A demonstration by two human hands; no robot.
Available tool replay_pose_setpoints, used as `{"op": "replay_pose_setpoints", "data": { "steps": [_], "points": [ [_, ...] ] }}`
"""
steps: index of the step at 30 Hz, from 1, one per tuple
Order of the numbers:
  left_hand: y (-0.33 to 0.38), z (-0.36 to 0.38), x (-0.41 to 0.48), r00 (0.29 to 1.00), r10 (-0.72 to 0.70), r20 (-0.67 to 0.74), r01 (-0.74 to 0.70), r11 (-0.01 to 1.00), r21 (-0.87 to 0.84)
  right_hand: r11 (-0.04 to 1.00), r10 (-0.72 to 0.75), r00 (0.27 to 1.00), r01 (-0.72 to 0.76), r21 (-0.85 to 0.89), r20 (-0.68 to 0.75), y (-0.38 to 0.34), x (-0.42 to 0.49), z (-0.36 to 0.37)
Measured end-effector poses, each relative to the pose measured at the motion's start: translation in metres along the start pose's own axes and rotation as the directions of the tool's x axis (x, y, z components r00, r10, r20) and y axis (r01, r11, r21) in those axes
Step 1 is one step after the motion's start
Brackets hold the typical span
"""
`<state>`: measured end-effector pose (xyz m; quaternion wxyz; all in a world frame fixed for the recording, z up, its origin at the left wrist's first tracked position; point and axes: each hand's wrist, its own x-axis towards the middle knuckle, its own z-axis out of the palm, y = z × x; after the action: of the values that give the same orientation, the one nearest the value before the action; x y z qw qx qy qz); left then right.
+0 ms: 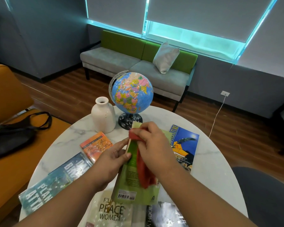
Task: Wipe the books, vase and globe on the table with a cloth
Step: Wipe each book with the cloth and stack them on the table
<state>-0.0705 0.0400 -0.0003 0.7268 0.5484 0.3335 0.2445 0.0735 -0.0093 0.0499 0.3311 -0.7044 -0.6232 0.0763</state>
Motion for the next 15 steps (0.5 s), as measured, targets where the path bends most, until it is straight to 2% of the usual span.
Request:
{"op": "replay_pose_setpoints", "data": {
  "steps": [4, 9, 11, 15],
  "points": [
    [0.001, 0.002, 0.000, 1.000, -0.002, 0.029, 0.002, 1.000, 0.009, 0.992, 0.127, 0.986, -0.125, 0.020, -0.104, 0.005, 0.012, -0.003],
    [-0.005, 0.002, -0.002, 1.000, 0.022, -0.011, -0.022, 1.000, 0.011, 0.998, 0.064, 0.998, -0.064, -0.020, 0.023, -0.003, -0.015, 0.007],
    [-0.006, 0.000, -0.003, 1.000, 0.020, -0.006, -0.020, 1.000, 0.001, 0.996, 0.084, 0.996, -0.084, -0.002, -0.016, 0.003, -0.010, 0.007],
    [-0.007, -0.005, -0.004, 1.000, -0.015, -0.018, 0.013, 0.994, -0.106, 0.959, 0.276, 0.951, -0.264, 0.103, -0.136, 0.033, -0.004, -0.002]
  ]
}}
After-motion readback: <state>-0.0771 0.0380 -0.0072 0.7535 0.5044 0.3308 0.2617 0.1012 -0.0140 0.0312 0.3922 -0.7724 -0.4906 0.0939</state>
